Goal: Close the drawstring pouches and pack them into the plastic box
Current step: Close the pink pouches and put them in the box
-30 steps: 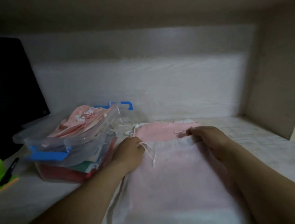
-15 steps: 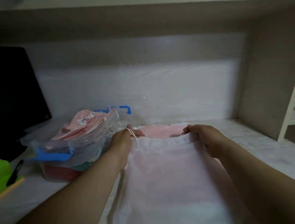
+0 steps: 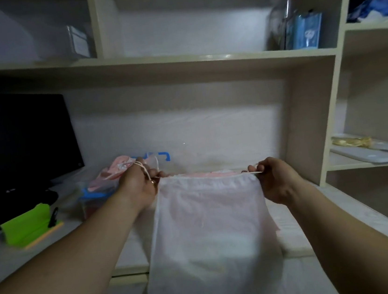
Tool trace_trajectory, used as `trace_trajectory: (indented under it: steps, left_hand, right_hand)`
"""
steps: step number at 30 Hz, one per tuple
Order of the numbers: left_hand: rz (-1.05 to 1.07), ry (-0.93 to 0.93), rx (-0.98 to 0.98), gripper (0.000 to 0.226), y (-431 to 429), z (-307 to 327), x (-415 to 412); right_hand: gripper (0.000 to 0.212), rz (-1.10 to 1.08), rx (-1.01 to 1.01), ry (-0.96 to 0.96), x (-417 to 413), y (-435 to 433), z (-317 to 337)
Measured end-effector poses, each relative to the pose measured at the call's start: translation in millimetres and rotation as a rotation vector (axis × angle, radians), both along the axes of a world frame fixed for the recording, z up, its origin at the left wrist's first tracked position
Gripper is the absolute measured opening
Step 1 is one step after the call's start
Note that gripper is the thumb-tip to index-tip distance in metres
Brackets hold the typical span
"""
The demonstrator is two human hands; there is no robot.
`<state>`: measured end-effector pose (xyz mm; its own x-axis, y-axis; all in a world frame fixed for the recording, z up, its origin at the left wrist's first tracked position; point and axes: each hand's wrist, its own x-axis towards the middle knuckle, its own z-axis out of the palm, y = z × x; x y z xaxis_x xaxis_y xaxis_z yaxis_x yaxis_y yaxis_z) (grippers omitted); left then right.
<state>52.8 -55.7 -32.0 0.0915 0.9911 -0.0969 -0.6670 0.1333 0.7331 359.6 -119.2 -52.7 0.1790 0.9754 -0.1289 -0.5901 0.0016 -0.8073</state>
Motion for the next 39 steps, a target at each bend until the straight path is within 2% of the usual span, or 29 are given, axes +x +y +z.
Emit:
trace_trajectory:
  steps: [2,4,9,12,13,15,18,20,24,26,28,31,33,36,39]
  left_hand:
    - [0.020,0.050,0.015,0.041,-11.6,-2.7,-11.8]
    - [-0.025,0.204,0.056,0.042,-25.1,-4.5,-23.3]
    - [-0.062,0.873,0.205,0.051,-62.9,-20.2,-35.2]
    - [0.021,1.343,0.412,0.040,-90.5,-24.8,-51.2]
    - [0.059,1.423,0.424,0.035,-93.8,-27.8,-59.5]
    - [0.146,1.461,0.366,0.026,-98.5,-31.9,-78.0]
    - [0.182,1.765,0.405,0.028,-100.2,-31.3,-84.2]
    - [0.169,1.744,0.437,0.030,-99.8,-16.5,-73.4]
    - [0.050,1.426,0.621,0.037,-92.7,27.4,-46.1]
    - [-0.064,1.216,0.661,0.043,-103.4,45.1,-25.4]
    - [-0.171,1.104,0.664,0.041,-115.3,58.7,-3.1]
    - [-0.258,0.983,0.648,0.033,-124.4,67.0,17.7]
    - [-0.237,0.873,0.594,0.028,-125.6,67.0,23.0]
    - [-0.187,0.729,0.503,0.017,-123.5,66.5,21.9]
    - [-0.148,0.675,0.403,0.028,-120.0,66.8,17.8]
  right_hand:
    - [0.029,-0.048,0.011,0.042,-7.8,-16.8,5.7]
    - [0.031,-0.101,0.006,0.051,-16.4,-30.5,10.3]
    - [0.026,-0.157,-0.041,-0.097,-26.5,-67.1,-2.0]
    - [0.027,-0.227,-0.096,-0.192,-14.9,-87.2,-15.0]
    - [0.028,-0.262,-0.100,-0.207,-7.9,-92.6,-17.9]
    - [0.029,-0.313,-0.098,-0.231,0.9,-101.1,-21.3]
    - [0.029,-0.343,-0.089,-0.302,-1.0,-99.1,-22.2]
    - [0.027,-0.351,-0.033,-0.382,-13.0,-90.1,-8.6]
    - [0.025,-0.126,0.152,-0.500,-63.7,-77.9,53.0]
    - [0.024,0.013,0.269,-0.730,-96.4,-76.5,87.1]
    - [0.022,0.096,0.365,-0.934,-124.7,-77.7,109.4]
    - [0.031,0.150,0.448,-1.047,-147.1,-80.1,122.0]
    - [0.036,0.141,0.430,-0.995,-150.8,-79.3,112.3]
    - [0.040,0.084,0.229,-0.778,-144.4,-85.1,65.7]
    - [0.040,0.289,0.162,-0.747,-141.6,-101.8,6.4]
